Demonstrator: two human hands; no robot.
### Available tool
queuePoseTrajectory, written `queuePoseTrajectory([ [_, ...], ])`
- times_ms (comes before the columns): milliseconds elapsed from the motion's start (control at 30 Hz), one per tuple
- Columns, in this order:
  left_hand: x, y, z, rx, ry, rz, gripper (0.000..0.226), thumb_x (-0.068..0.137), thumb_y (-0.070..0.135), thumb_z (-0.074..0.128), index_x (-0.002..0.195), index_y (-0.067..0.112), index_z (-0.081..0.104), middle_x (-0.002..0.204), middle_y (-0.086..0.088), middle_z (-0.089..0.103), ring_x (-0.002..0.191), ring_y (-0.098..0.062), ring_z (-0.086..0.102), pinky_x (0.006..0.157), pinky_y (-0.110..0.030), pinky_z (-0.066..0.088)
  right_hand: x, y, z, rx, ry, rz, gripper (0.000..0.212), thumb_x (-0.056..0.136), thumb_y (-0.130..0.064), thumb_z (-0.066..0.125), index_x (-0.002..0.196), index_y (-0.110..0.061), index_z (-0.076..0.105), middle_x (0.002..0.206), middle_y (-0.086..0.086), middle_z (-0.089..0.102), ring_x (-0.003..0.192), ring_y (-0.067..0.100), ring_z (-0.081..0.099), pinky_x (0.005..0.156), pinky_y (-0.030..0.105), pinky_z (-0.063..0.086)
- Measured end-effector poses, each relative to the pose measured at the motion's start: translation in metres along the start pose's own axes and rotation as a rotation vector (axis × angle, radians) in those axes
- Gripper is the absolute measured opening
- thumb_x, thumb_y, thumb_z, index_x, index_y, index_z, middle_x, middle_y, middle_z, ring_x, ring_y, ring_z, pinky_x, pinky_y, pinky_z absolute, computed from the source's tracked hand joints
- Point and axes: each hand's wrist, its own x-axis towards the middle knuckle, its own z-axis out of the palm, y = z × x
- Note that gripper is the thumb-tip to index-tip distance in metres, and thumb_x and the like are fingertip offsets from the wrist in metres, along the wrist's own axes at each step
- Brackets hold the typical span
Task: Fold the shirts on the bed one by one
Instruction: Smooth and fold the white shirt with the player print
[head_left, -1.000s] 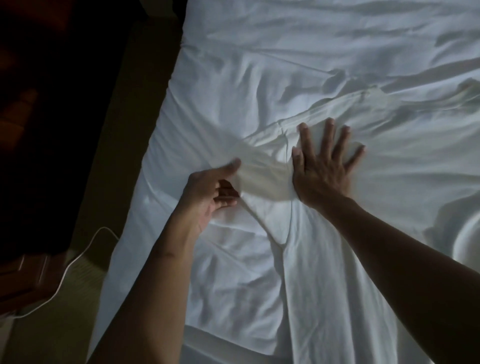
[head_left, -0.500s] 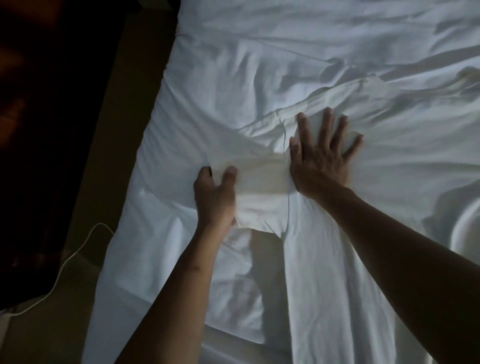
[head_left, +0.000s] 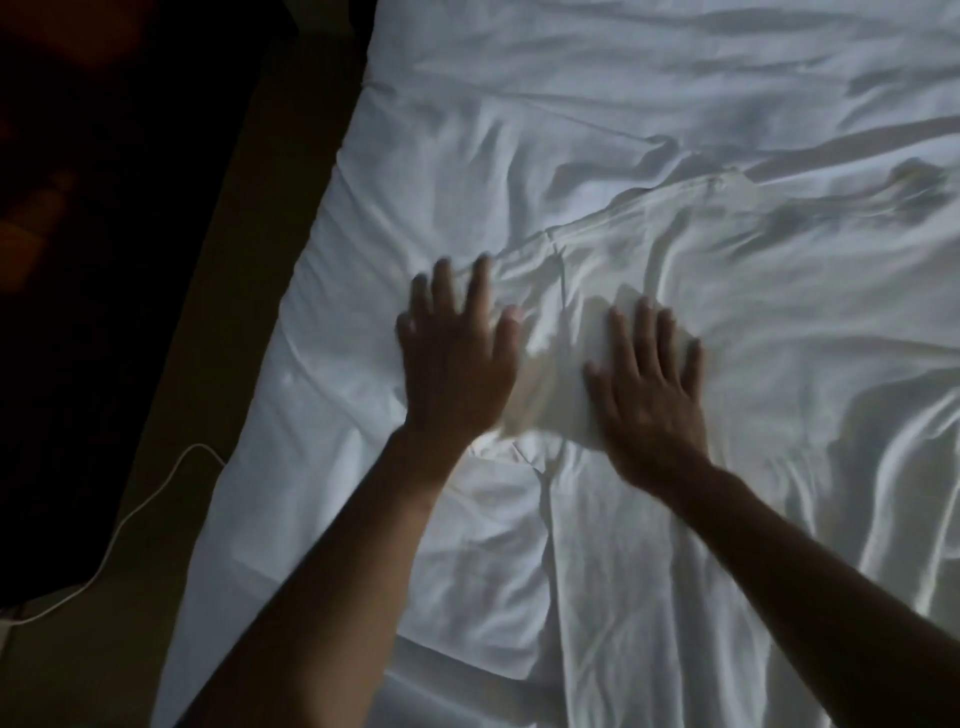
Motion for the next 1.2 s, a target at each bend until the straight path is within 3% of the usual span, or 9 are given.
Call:
queuePoseTrajectory([
  [100, 0.026, -0.027, 0.035, 0.219, -0.177, 0.295, 0.061, 0.106, 0.056, 0.031, 0.163, 0.034, 0.030, 0.172, -0.015, 0.020, 0.157, -0.038, 0.021, 0.120, -0.065, 0.021, -0.062, 0.005, 0.010, -0.088, -0.001, -0.040, 0.069, 0.107, -0.053, 0.019, 0.167, -0.021, 0.003, 0.173, 0.013, -0.004, 0.160, 0.031, -0.006, 0.127, 0.059, 0.002],
  [200, 0.045, -0.047, 0.038, 0.288, -0.228, 0.241, 0.058, 0.108, 0.050, 0.023, 0.165, 0.038, 0.019, 0.174, -0.013, 0.011, 0.160, -0.037, 0.009, 0.123, -0.067, 0.010, -0.115, 0.013, 0.018, -0.127, 0.008, -0.070, 0.071, 0.105, -0.051, 0.027, 0.166, -0.018, 0.012, 0.173, 0.014, 0.005, 0.160, 0.033, 0.004, 0.126, 0.062, 0.008],
  [300, 0.036, -0.022, 0.026, 0.231, -0.163, 0.059, 0.057, 0.109, 0.039, 0.032, 0.163, 0.024, 0.031, 0.171, -0.020, 0.018, 0.158, -0.044, 0.010, 0.123, -0.069, 0.011, -0.150, 0.023, 0.025, -0.165, -0.004, -0.061, 0.071, 0.104, -0.049, 0.031, 0.165, -0.016, 0.018, 0.173, 0.013, 0.009, 0.160, 0.034, 0.007, 0.124, 0.065, 0.013],
  [400, -0.023, 0.021, 0.025, 0.130, 0.029, 0.161, 0.054, 0.106, 0.034, 0.039, 0.155, 0.013, 0.047, 0.166, -0.023, 0.032, 0.156, -0.045, 0.022, 0.122, -0.066, 0.020, -0.169, 0.026, 0.025, -0.166, -0.017, -0.047, 0.071, 0.104, -0.048, 0.030, 0.165, -0.014, 0.017, 0.173, 0.012, 0.008, 0.160, 0.033, 0.006, 0.124, 0.065, 0.014],
  [567, -0.114, 0.042, 0.038, 0.145, -0.180, 0.377, 0.060, 0.106, 0.041, 0.040, 0.161, 0.016, 0.038, 0.170, -0.018, 0.022, 0.159, -0.038, 0.014, 0.124, -0.063, 0.012, -0.205, 0.034, 0.024, -0.148, -0.015, -0.054, 0.069, 0.105, -0.046, 0.029, 0.165, -0.012, 0.019, 0.173, 0.012, 0.009, 0.160, 0.032, 0.006, 0.125, 0.062, 0.011],
  [767, -0.184, 0.057, 0.029, 0.093, -0.093, -0.023, 0.069, 0.103, 0.039, 0.047, 0.159, 0.001, 0.036, 0.162, -0.031, 0.032, 0.148, -0.049, 0.033, 0.120, -0.060, 0.029, -0.261, 0.061, 0.017, -0.176, -0.052, -0.090, 0.069, 0.107, -0.048, 0.026, 0.165, -0.011, 0.018, 0.173, 0.013, 0.008, 0.160, 0.032, 0.003, 0.127, 0.060, 0.010],
  [900, -0.271, 0.106, 0.009, -0.009, -0.107, -0.390, 0.064, 0.095, 0.043, 0.056, 0.142, 0.000, 0.048, 0.123, -0.022, 0.058, 0.110, -0.042, 0.055, 0.092, -0.049, 0.046, -0.291, 0.078, 0.013, -0.140, -0.058, -0.128, 0.069, 0.108, -0.048, 0.024, 0.164, -0.008, 0.021, 0.172, 0.015, 0.009, 0.160, 0.032, 0.003, 0.126, 0.060, 0.012],
  [1000, -0.319, 0.131, -0.005, -0.151, -0.191, -0.679, 0.047, 0.100, 0.049, 0.055, 0.122, 0.007, 0.055, 0.113, -0.018, 0.067, 0.105, -0.042, 0.064, 0.089, -0.047, 0.050, -0.307, 0.086, 0.007, -0.153, -0.066, -0.136, 0.069, 0.107, -0.048, 0.024, 0.163, -0.008, 0.023, 0.172, 0.016, 0.011, 0.160, 0.034, 0.005, 0.127, 0.059, 0.010],
  [1200, -0.361, 0.143, -0.022, -0.211, -0.217, -0.750, 0.035, 0.109, 0.042, 0.043, 0.105, 0.012, 0.061, 0.104, -0.020, 0.071, 0.102, -0.042, 0.066, 0.088, -0.046, 0.051, -0.341, 0.108, 0.000, -0.115, -0.054, -0.134, 0.068, 0.107, -0.049, 0.018, 0.164, -0.011, 0.022, 0.172, 0.016, 0.009, 0.160, 0.035, 0.004, 0.127, 0.060, 0.006],
])
